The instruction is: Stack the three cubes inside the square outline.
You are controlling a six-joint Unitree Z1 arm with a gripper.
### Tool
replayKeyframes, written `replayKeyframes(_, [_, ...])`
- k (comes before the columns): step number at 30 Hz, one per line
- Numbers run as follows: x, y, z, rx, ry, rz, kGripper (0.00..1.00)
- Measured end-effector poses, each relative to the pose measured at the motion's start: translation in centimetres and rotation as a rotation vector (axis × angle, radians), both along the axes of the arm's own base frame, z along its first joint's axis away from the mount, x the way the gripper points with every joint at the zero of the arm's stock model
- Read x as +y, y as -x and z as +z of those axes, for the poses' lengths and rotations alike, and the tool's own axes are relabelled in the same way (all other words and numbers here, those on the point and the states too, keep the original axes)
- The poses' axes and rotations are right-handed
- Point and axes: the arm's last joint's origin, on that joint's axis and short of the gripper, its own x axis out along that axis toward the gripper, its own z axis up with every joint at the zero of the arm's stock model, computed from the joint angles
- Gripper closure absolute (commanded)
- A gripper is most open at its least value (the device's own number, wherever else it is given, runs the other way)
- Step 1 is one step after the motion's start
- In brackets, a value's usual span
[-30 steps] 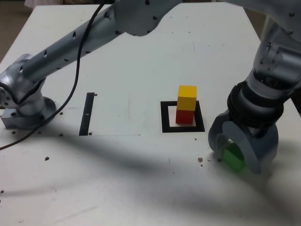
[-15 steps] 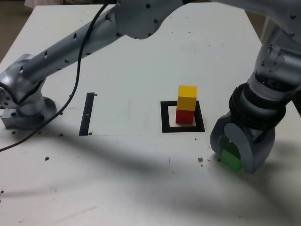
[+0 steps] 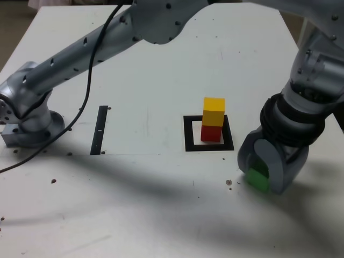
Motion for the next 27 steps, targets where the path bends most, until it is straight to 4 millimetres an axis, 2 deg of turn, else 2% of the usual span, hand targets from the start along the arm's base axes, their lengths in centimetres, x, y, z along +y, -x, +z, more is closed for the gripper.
replayKeyframes(6, [0.6, 1.2, 3.1, -0.06, -0.015, 0.057, 0.72])
replayKeyframes(10, [1.7, 2.0, 5.2, -0.104, -0.033, 0.125, 0.72])
replayKeyframes(13, [2.6, 2.7, 6.1, -0.114, -0.047, 0.184, 0.72])
replayKeyframes(20, [6.4, 4.8, 8.1, -0.108, -0.062, 0.387, 0.72])
replayKeyframes(27, [10.0, 6.8, 8.4, -0.047, -0.067, 0.558, 0.72])
